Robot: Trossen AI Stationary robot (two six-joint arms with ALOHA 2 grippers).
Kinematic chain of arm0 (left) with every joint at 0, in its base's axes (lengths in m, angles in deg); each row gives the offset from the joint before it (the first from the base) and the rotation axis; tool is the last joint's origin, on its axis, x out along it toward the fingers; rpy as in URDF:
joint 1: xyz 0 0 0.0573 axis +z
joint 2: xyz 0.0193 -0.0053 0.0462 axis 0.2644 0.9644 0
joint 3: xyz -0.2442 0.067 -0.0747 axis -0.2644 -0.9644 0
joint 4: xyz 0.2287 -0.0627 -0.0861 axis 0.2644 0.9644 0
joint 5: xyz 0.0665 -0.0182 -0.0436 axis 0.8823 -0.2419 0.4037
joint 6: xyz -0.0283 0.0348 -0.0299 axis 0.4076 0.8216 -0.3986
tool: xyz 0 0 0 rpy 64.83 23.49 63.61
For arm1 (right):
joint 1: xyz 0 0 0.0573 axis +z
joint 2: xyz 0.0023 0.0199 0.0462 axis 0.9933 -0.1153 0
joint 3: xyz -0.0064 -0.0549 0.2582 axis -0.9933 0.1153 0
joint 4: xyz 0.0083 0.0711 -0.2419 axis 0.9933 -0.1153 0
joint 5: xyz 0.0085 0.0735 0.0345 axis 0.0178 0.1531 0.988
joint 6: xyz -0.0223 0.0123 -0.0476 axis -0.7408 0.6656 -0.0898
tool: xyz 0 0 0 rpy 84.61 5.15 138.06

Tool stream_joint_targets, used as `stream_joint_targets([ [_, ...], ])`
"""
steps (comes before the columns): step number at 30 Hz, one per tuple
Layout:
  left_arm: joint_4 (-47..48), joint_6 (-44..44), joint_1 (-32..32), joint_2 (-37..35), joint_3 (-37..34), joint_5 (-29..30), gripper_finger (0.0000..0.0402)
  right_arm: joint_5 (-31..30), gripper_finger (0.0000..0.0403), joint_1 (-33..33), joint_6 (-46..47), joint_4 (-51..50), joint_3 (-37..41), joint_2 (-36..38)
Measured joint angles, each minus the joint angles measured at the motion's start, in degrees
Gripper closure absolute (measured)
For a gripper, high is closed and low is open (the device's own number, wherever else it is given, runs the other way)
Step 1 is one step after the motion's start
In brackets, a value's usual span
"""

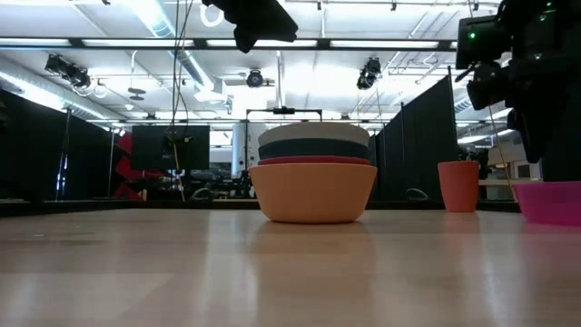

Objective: Nest bowls inside each other
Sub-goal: Stack the red bowl on top of the white bowl

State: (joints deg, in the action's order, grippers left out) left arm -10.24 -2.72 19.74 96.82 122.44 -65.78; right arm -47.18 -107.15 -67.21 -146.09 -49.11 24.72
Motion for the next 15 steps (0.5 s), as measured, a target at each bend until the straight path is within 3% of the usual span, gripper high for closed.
stream_joint_targets([
  [15,0.0,0.2,0.0,0.0,0.0,0.0,0.0317,0.0,0.0188,0.0,2.3,1.7,0.0,-7.8],
])
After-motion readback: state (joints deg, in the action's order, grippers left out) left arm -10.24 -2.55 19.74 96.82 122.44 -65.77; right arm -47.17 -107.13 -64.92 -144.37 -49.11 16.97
